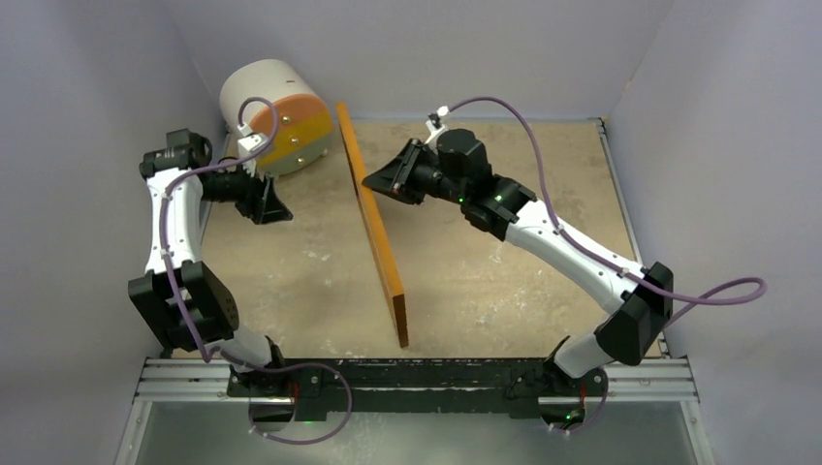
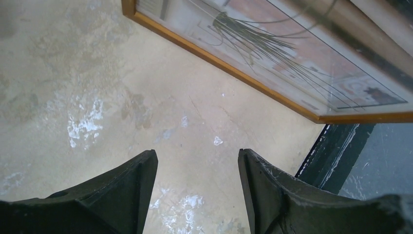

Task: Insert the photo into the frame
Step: Turn over the photo frame at the center of the board.

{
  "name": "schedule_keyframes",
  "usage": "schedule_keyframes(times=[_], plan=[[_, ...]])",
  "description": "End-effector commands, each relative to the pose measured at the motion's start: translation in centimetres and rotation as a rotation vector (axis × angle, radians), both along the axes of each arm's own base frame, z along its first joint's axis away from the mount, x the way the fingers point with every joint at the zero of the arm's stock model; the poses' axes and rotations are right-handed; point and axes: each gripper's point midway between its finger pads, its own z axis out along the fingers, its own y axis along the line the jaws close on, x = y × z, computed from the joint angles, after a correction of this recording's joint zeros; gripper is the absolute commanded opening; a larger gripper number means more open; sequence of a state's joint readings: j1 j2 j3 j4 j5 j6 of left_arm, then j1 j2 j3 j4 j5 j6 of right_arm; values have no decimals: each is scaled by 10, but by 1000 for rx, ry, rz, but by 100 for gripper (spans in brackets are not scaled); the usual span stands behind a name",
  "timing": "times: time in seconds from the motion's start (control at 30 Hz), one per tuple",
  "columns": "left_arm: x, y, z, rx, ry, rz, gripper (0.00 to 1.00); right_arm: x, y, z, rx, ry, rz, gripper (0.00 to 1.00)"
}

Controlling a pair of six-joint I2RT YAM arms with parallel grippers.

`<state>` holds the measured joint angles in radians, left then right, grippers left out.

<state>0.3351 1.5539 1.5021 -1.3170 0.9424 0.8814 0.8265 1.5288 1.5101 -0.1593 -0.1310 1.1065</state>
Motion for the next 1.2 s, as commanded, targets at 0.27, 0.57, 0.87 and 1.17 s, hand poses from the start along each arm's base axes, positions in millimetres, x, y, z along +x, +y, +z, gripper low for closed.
schedule_keyframes(times=[0.27,0.57,0.87,1.17], plan=[[17,-55,6,28,-37,-58,64,16,-83,7,80,-53,-45,47],[25,-50,-81,155,89,-42,63,26,-136,-30,23,22,-88,73],[23,-36,-150,286,158,-26,62,34,-192,-107,-431,42,-153,65],[25,-24,-211,421,212,-16,61,29,-198,-195,-442,68,-148,56]])
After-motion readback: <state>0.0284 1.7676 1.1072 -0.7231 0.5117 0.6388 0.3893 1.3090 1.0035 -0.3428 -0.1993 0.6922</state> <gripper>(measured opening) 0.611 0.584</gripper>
